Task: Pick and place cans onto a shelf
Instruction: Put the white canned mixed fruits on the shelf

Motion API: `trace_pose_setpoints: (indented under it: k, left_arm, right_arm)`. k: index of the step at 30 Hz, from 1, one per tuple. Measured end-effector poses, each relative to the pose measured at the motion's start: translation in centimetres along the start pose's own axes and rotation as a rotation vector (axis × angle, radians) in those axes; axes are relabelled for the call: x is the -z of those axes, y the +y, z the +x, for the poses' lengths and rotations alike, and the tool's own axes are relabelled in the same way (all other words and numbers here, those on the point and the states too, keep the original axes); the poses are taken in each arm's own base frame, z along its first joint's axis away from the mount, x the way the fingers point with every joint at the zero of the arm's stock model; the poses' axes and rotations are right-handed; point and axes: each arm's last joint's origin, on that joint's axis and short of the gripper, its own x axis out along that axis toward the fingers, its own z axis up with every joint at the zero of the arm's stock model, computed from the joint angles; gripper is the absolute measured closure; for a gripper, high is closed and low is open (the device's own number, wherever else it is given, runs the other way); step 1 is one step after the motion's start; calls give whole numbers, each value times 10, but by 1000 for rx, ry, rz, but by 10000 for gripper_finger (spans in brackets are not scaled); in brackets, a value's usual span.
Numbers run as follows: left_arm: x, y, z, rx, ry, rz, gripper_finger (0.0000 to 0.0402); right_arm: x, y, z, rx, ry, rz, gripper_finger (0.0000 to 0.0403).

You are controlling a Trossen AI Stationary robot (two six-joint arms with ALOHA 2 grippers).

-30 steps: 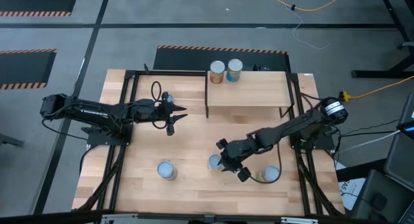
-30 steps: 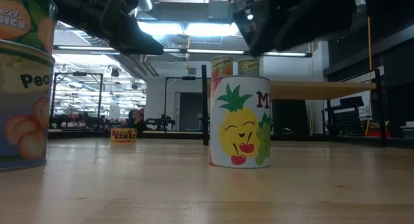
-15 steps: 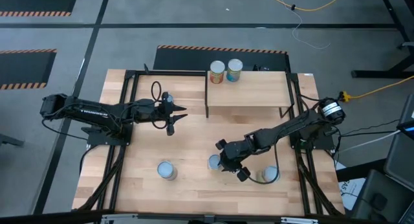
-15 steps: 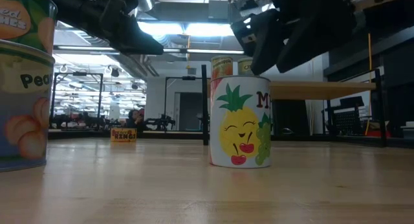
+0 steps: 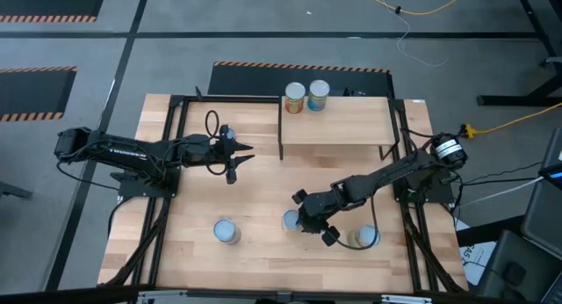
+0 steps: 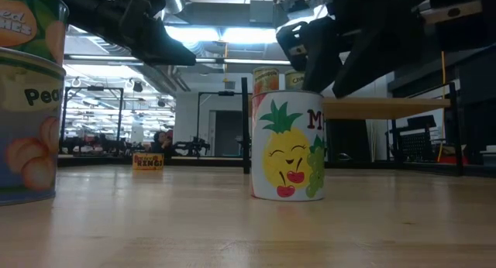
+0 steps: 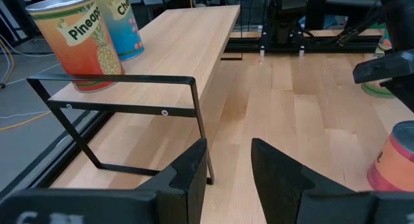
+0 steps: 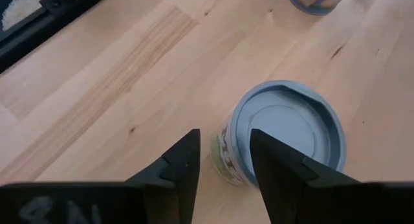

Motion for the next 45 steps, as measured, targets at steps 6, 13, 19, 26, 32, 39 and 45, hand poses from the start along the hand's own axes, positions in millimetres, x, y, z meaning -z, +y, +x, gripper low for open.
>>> trace_pose_setpoints:
  k: [6, 13, 19, 26, 32, 39, 45]
  left_arm:
    - [0, 0, 0, 0, 0, 0, 288]
    - [0, 0, 0, 0, 0, 0, 288]
    - [0, 0, 0, 0, 0, 0, 288]
    - [0, 0, 0, 0, 0, 0, 288]
    - [0, 0, 0, 0, 0, 0, 288]
    - [0, 0, 0, 0, 0, 0, 288]
    - [0, 0, 0, 0, 0, 0, 288]
  right_arm:
    - [0, 0, 0, 1, 2, -6, 283]
    - [4, 0, 0, 1, 46, 0, 309]
    - [4, -1, 0, 32, 56, -4, 324]
    - [4, -1, 0, 36, 56, -3, 367]
    - [4, -1, -1, 36, 55, 0, 393]
    - [4, -1, -1, 37, 55, 23, 389]
    - [-2, -2, -5, 40, 58, 23, 393]
